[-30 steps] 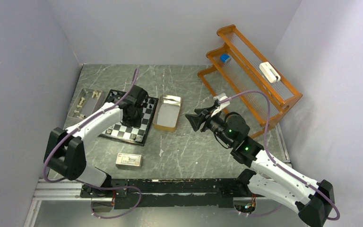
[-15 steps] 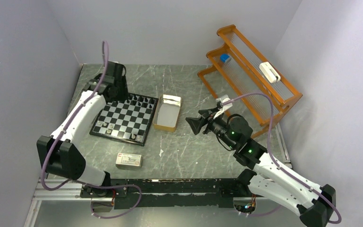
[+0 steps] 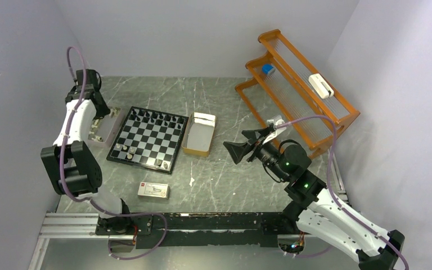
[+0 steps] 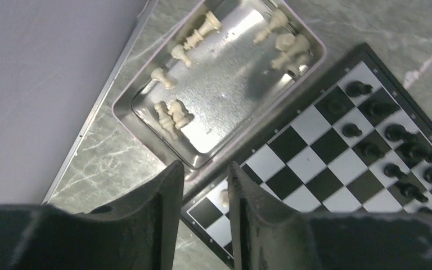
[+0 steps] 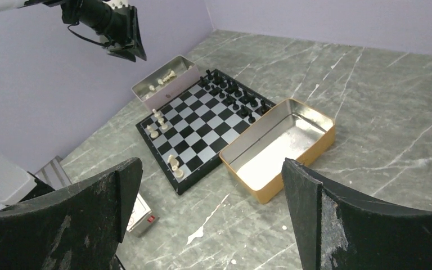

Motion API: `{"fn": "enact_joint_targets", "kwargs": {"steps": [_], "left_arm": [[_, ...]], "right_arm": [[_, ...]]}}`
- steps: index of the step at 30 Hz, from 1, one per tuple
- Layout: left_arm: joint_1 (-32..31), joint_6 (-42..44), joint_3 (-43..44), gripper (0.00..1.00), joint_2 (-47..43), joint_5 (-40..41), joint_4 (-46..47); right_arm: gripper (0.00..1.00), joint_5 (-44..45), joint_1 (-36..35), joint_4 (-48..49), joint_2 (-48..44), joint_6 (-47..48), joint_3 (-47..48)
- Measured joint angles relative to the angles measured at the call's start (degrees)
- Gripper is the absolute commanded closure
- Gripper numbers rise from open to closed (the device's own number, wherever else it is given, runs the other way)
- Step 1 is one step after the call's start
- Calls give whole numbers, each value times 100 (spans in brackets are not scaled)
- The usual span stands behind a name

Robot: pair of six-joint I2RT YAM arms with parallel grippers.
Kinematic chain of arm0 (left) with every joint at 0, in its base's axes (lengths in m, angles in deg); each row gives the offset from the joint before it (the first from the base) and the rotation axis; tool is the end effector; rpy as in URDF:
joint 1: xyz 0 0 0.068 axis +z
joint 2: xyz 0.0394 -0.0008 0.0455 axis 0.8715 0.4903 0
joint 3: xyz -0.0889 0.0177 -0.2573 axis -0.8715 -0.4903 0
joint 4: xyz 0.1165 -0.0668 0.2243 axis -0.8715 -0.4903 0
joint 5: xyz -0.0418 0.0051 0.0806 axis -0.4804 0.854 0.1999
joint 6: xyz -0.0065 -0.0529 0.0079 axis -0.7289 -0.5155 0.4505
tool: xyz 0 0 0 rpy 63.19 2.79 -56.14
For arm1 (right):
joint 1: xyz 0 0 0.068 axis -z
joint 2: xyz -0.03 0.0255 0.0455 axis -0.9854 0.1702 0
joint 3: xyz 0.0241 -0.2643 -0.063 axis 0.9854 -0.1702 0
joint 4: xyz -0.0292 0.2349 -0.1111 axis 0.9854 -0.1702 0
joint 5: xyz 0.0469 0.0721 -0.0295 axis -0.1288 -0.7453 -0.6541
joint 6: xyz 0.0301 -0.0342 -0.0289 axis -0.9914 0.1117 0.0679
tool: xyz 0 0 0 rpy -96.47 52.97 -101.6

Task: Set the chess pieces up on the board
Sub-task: Pick up the chess piece from the storage box.

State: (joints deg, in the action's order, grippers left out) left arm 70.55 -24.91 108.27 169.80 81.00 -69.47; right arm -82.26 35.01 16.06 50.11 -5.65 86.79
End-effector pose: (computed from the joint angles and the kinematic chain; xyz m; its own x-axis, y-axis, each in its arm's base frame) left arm 0.3432 0.0713 0.2972 -0.6631 -0.3668 -0.6525 -0.5437 0.8351 0.0831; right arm 0.1172 0.1157 0.3228 -0.1652 0.2678 -0.9492 -0.6579 0.6871 0.3083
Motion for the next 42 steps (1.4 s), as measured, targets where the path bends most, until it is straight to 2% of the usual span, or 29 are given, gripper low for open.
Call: {"fn": "enact_joint_targets", "kwargs": {"steps": [5, 13, 24, 42], "left_arm": [[398, 162, 33, 68, 407, -275, 273], [424, 564, 190, 71, 1128, -874, 1032], [463, 887, -120, 70, 1512, -1397, 2173], [682, 1231, -249, 69, 2240, -1755, 2929]], "right_arm": [[0, -52, 0, -74, 0, -17, 0], [0, -96, 0, -166, 195, 72, 76], [0, -192, 0, -229, 721, 225, 636], [0, -219, 0, -153, 986, 334, 732]]}}
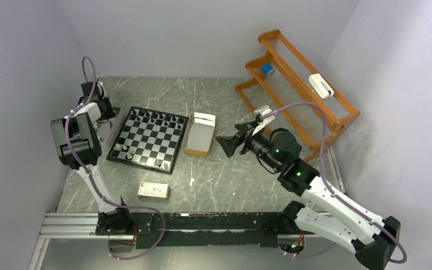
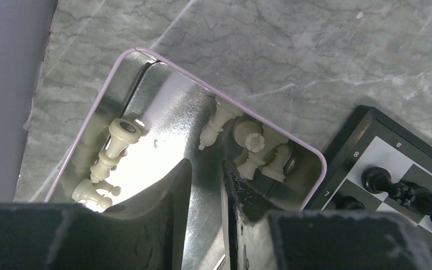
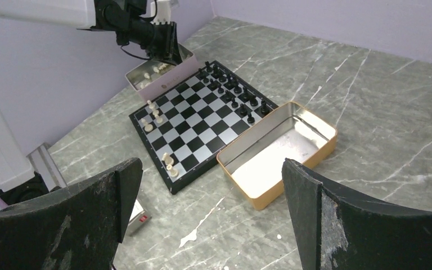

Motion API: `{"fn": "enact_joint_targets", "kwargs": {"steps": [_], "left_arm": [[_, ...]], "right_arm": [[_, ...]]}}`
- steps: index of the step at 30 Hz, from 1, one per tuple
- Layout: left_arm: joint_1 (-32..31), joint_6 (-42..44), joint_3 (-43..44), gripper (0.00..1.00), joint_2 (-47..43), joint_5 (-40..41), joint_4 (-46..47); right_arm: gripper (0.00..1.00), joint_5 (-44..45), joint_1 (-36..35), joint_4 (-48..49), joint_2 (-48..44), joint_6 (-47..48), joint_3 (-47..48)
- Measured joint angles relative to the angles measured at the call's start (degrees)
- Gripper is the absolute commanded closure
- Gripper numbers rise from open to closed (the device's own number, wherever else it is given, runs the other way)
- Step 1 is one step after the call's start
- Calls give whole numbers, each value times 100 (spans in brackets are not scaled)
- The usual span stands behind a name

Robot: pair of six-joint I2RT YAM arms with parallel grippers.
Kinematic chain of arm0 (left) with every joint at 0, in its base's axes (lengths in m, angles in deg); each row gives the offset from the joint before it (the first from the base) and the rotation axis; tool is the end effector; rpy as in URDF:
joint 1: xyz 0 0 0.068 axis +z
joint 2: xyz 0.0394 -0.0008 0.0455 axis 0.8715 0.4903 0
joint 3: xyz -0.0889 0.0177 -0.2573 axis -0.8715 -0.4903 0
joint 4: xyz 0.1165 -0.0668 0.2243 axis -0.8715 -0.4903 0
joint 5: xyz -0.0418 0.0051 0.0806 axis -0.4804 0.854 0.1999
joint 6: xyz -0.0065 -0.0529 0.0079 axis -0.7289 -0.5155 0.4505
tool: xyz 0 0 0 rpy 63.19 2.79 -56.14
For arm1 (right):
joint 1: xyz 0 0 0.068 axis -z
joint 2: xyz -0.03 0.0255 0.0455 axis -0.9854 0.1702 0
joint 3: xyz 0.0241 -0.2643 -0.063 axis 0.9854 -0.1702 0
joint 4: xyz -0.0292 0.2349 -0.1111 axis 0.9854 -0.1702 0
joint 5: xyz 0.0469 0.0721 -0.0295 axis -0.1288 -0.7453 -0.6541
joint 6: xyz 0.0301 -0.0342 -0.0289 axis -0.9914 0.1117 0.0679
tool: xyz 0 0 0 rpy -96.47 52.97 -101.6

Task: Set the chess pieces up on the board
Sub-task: Pick up the chess piece from the storage box.

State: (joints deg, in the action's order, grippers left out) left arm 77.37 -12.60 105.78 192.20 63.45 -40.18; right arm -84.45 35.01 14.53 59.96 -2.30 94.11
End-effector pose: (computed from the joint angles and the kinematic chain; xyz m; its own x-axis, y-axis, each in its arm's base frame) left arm 0.4177 0.1261 0.1699 -0.6979 -0.2606 -0.6671 -0.3314 0.9432 -0.0218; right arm 0.1388 0.1393 0.3381 -0.1817 0.1719 -0.9682 -0.6807 0.6886 0.2500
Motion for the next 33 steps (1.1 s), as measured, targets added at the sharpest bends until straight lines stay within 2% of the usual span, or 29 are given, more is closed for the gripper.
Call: {"fn": "enact_joint_targets", "kwargs": {"steps": [15, 24, 33], "left_arm": [[72, 63, 37, 68, 302, -11, 249], [96, 133, 55, 82, 334, -201, 417], [111, 153, 55, 90, 234, -343, 313]], "right_arm": [[0, -105, 0, 81, 146, 44, 31], [0, -103, 0, 87, 144, 87, 28], [0, -103, 0, 96, 42, 168, 22]]}}
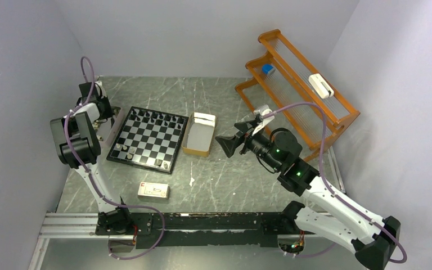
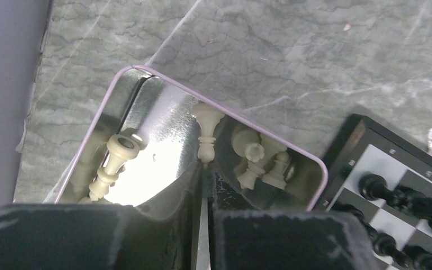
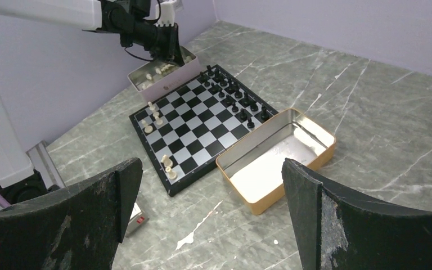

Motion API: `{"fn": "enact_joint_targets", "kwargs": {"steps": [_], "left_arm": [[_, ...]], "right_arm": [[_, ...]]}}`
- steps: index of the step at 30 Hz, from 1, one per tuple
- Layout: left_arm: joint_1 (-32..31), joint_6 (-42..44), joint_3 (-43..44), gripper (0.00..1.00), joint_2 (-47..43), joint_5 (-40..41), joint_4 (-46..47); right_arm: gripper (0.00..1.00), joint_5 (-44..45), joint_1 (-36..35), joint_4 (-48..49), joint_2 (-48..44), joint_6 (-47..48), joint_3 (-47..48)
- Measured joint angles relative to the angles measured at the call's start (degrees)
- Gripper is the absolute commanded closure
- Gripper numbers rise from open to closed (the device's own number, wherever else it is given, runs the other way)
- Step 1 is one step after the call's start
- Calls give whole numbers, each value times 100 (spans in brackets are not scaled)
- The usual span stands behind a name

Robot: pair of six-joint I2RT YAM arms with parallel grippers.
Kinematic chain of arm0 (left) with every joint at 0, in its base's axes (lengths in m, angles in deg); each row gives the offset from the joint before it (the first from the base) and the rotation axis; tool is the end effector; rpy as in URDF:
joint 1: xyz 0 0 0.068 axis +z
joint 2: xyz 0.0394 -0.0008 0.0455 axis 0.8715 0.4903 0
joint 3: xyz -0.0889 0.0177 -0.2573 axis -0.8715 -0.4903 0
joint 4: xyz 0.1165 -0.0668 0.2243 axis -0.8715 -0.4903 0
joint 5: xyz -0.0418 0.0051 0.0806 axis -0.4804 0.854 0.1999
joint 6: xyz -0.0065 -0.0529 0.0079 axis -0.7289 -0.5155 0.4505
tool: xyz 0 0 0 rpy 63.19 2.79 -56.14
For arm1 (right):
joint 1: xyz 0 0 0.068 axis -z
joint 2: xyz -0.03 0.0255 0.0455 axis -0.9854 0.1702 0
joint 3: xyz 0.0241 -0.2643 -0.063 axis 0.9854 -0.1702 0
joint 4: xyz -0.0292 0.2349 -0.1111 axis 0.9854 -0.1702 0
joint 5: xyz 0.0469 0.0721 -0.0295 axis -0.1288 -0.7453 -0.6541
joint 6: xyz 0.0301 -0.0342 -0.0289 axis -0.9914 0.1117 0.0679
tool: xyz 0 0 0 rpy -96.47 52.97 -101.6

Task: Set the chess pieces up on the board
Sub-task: Pick up the chess piece from the storage box.

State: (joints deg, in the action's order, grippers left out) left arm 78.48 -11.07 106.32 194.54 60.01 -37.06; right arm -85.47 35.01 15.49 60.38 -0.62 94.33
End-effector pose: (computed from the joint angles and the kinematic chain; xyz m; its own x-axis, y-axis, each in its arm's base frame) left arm 0.4237 0.1346 0.1596 -0.6878 -0.2444 -0.6835 -0.2915 0.9553 -0.0483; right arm 0.1394 0.1408 0.3401 -0.1553 0.1580 -0.9751 -0.7000 0.6789 0.2215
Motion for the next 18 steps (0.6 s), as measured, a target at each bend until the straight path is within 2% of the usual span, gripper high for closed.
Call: {"fn": "enact_joint_targets", "kwargs": {"steps": [8, 18], "left_arm": [[0, -138, 343, 95, -291, 0, -577], [0, -507, 946, 95, -339, 142, -1996]], "right_arm": [[0, 0, 0, 35, -205, -2, -2], [0, -7, 0, 31, -330, -35, -2]]}}
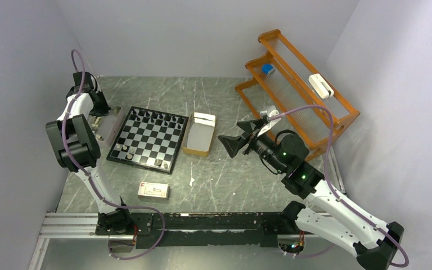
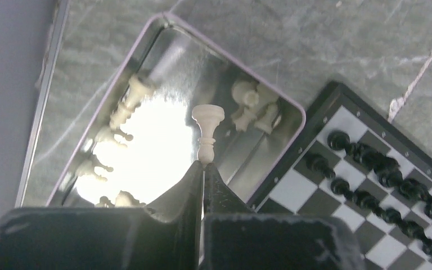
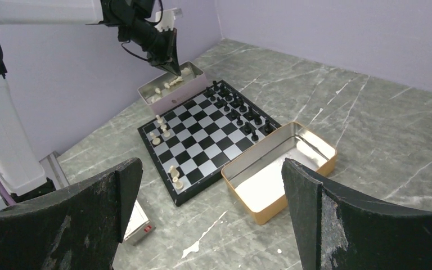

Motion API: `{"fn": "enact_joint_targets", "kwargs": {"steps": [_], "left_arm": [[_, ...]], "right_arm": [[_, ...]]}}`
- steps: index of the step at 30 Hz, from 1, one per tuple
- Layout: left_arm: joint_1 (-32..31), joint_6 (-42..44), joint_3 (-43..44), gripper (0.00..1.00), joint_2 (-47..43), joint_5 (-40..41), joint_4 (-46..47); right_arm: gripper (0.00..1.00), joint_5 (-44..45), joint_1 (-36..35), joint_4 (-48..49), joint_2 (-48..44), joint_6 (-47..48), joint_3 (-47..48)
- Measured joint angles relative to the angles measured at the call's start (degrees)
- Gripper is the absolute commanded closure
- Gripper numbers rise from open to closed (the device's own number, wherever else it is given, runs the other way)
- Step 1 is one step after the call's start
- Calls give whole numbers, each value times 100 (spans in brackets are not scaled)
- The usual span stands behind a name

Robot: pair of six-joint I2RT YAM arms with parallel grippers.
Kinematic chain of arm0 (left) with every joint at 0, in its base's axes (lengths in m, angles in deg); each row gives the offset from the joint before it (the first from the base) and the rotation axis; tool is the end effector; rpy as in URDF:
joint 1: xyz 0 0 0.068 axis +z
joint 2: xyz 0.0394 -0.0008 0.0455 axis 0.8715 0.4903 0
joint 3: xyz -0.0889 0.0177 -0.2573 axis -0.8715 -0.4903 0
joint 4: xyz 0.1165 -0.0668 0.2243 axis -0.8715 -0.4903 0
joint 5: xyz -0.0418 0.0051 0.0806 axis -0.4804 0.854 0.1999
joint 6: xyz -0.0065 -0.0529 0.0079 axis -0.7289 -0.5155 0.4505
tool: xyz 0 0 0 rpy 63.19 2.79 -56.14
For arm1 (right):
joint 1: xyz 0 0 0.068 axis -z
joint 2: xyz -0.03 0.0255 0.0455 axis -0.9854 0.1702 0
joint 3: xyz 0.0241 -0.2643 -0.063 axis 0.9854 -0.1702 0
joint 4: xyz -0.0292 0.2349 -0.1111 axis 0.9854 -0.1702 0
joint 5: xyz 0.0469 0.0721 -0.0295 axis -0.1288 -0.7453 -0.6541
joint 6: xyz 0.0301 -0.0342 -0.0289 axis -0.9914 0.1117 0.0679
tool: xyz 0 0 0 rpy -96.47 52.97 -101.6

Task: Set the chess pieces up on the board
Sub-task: Pick up the chess piece from the storage box, then place the chess piece on the chessboard.

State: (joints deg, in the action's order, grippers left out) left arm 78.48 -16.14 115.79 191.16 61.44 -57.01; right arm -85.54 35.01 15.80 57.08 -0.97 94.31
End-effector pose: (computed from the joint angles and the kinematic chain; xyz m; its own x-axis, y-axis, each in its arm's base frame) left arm 0.4176 0.1336 0.2111 -0.7321 -0.3514 -0.5836 -0.3777 0.9223 -0.0816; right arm 0.1299 0.1314 0.3504 -0.1168 0.2052 -0.9717 -0.7099 0.6670 0.2262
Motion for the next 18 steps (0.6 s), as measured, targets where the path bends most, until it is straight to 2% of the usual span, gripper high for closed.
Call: {"fn": "enact_joint_targets", "kwargs": {"steps": [11, 18], "left_arm": [[-9, -275, 223, 95, -984, -223, -1475], [-498, -258, 66, 95, -1598, -328, -2149]], "right_arm": [[0, -26, 0, -118, -192, -76, 0], [0, -17, 0, -221, -334, -74, 0]]}}
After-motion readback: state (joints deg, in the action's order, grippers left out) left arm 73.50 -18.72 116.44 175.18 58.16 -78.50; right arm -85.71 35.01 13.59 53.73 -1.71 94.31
